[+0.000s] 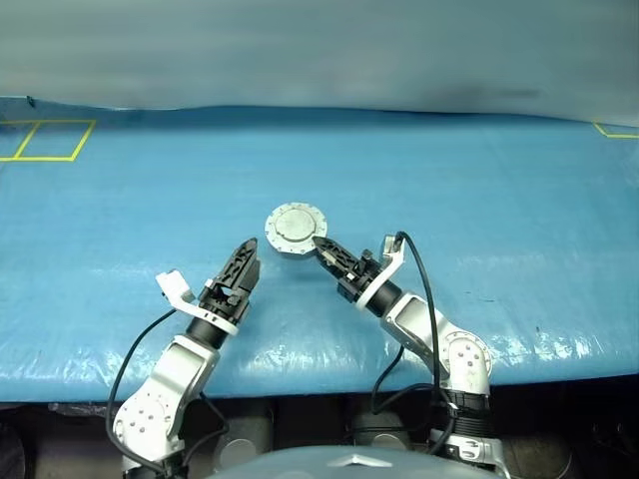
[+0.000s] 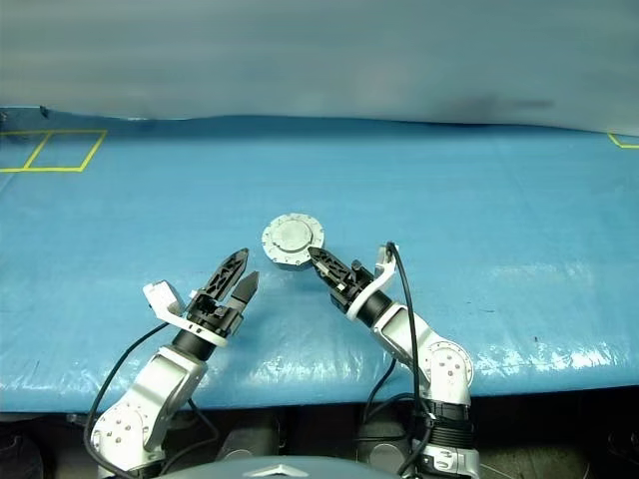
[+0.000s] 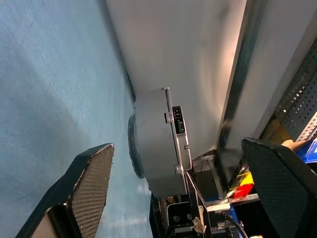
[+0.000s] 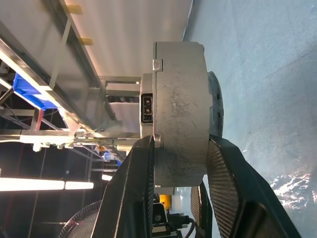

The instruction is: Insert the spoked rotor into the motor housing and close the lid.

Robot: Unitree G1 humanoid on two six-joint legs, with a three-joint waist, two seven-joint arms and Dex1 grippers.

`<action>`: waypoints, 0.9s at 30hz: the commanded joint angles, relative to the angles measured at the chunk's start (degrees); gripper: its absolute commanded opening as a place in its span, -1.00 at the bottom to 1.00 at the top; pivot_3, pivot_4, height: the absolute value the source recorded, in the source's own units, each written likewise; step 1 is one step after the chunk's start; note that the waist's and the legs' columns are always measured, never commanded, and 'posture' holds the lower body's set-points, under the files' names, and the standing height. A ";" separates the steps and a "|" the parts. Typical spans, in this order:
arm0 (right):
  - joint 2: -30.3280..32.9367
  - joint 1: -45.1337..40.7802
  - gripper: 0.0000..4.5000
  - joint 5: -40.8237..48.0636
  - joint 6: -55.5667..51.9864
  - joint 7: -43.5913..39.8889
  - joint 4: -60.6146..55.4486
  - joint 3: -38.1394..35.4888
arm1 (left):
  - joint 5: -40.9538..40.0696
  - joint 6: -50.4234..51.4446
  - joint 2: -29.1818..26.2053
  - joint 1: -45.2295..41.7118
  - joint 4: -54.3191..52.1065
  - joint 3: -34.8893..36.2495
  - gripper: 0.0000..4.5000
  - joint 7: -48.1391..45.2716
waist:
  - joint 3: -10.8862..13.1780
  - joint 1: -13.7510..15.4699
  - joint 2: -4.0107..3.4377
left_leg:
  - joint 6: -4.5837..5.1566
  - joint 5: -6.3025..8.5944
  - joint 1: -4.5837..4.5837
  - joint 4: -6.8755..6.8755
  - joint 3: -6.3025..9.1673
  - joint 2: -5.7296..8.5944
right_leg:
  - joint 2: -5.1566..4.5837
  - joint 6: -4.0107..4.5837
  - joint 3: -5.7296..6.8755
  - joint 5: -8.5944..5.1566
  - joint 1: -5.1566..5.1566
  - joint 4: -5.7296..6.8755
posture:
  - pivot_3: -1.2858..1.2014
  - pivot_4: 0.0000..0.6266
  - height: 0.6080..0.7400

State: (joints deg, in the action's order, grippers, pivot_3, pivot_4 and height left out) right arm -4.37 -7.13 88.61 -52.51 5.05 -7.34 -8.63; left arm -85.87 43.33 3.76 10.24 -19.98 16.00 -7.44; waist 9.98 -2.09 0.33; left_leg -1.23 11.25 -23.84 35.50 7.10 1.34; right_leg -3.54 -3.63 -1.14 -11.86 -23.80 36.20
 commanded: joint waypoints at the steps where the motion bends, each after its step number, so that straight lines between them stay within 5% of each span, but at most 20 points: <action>1: -2.24 -0.95 -0.49 4.75 0.35 -0.34 -4.62 2.46 | -2.14 -1.06 0.72 -0.40 0.26 -1.66 0.99 -0.40 | 0.00 -0.01 0.00 | 0.00 0.00 0.00 0.00 0.00 0.00 | 0.00 0.00 0.00 0.00 0.00 0.00 | 0.03 -0.52 1.00; 19: -0.83 4.16 -0.49 8.54 1.32 2.82 -8.32 10.12 | -4.76 -2.81 -0.08 -1.74 2.52 -5.34 0.99 0.13 | -0.01 0.01 -0.01 | 0.01 0.01 -0.02 -0.01 0.00 0.00 | 0.00 0.00 0.00 0.00 0.01 -0.07 | 0.03 -0.52 1.00; 25: 0.39 4.42 -0.49 3.40 2.53 0.03 -9.84 10.81 | -5.93 -3.28 0.13 -1.25 2.62 -5.52 0.14 1.75 | 0.00 0.01 0.00 | 0.01 0.01 -0.02 -0.01 0.00 0.00 | 0.00 0.00 -0.01 0.00 0.01 -0.08 | 0.03 -0.52 1.00; 27: 1.01 4.55 -0.49 2.01 2.56 -1.10 -10.18 11.19 | -6.14 -3.60 0.36 -1.00 2.42 -5.58 0.08 2.08 | -0.01 0.01 -0.01 | 0.01 0.01 -0.03 -0.01 0.00 0.00 | 0.00 0.00 0.00 0.00 0.01 -0.09 | 0.03 -0.52 1.00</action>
State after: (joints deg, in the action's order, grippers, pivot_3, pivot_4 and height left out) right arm -2.97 -1.96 90.14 -50.53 7.19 -13.39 1.94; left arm -90.38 40.32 3.61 8.96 -16.15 10.66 -5.16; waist 9.98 -2.08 0.32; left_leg -1.22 11.26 -23.87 35.48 7.10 1.34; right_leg -3.53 -3.63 -1.14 -11.85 -23.79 36.11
